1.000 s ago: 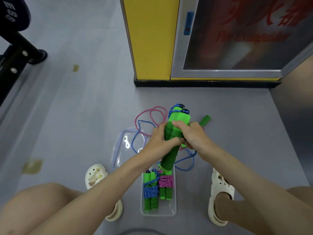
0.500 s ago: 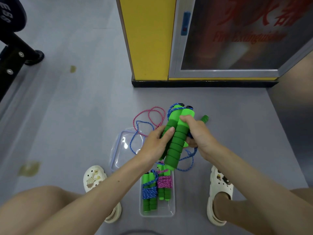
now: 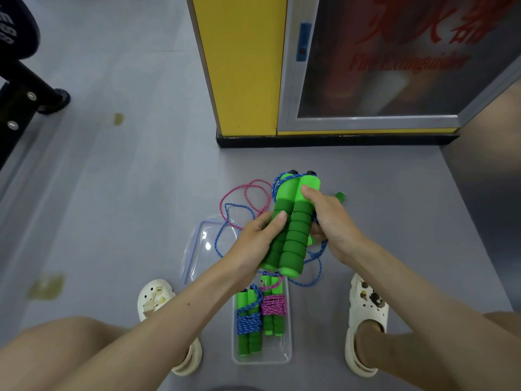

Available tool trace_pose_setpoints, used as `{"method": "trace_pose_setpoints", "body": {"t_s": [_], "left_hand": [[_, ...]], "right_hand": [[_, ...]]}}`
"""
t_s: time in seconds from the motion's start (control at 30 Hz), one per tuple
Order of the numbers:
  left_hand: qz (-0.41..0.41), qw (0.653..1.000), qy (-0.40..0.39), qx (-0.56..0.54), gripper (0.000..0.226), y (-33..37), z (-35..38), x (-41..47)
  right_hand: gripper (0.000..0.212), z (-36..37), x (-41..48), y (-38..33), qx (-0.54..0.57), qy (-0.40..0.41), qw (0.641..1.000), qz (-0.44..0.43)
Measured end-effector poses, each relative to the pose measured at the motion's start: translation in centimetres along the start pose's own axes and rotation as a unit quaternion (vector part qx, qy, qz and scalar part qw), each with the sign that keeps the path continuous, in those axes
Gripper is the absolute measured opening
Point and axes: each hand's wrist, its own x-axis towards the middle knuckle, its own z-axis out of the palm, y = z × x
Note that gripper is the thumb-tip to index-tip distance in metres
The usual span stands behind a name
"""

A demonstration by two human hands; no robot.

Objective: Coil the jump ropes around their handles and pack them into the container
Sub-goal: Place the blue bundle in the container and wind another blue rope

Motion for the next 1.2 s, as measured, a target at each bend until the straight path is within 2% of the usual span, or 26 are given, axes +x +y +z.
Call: {"method": "trace_pose_setpoints", "body": {"t_s": [0.1,0.2,0.33,0.47,0.53,0.67,0.73,0.8,0.93,1.03,1.1,1.2], "left_hand": [[-0.021,0.998,-0.035,-0.05,0.046,-0.2,0.0,-0.1],[-0.045,0.994,-0.084,-0.063,0.052,-0.4,-0.2,-0.4],[-0.036,0.994,-0.075,-0.073,0.05,0.4,-0.5,-0.2],[0.032,0.999,-0.01,0.041,0.032,0.9,-1.0,0.2],[0.05,0.991,0.029,0.118,0.031,0.7,-1.6,0.5],[0.081,0.965,0.076,0.238,0.036,0.0,-2.4,0.9],[0.097,0.95,0.099,0.28,0.034,0.0,-2.7,0.9],[0.115,0.923,0.126,0.344,0.034,0.2,-2.8,0.9],[0.134,0.865,0.162,0.456,0.038,0.0,-2.6,1.0],[0.148,0.816,0.197,0.523,0.038,-0.2,-2.2,1.0],[0.169,0.76,0.218,0.589,0.037,-0.2,-2.0,0.7],[0.203,0.653,0.234,0.691,0.043,-0.7,-1.7,0.6]], "right_hand": [[0.036,-0.1,-0.4,-0.2,0.006,-0.025,1.0,-0.012],[0.036,0.0,-0.9,-0.5,0.0,-0.054,0.999,-0.01],[0.042,-0.2,-0.4,-0.3,-0.017,-0.065,0.998,-0.016],[0.057,-0.8,-0.1,-0.6,-0.079,-0.078,0.994,-0.019],[0.062,-0.9,-0.1,-0.6,-0.098,-0.072,0.993,-0.009],[0.049,-1.2,0.3,-0.1,-0.121,-0.074,0.99,0.002],[0.031,-1.3,0.4,0.2,-0.144,-0.09,0.986,0.01],[0.017,-1.3,0.3,0.3,-0.159,-0.105,0.982,0.016],[0.024,-0.9,0.0,0.5,-0.148,-0.123,0.981,0.011],[0.022,-0.6,-0.1,0.6,-0.163,-0.136,0.977,0.007],[0.019,-0.4,-0.1,0.6,-0.131,-0.163,0.978,0.02],[0.022,-0.2,-0.2,0.6,-0.085,-0.194,0.977,0.033]]}}
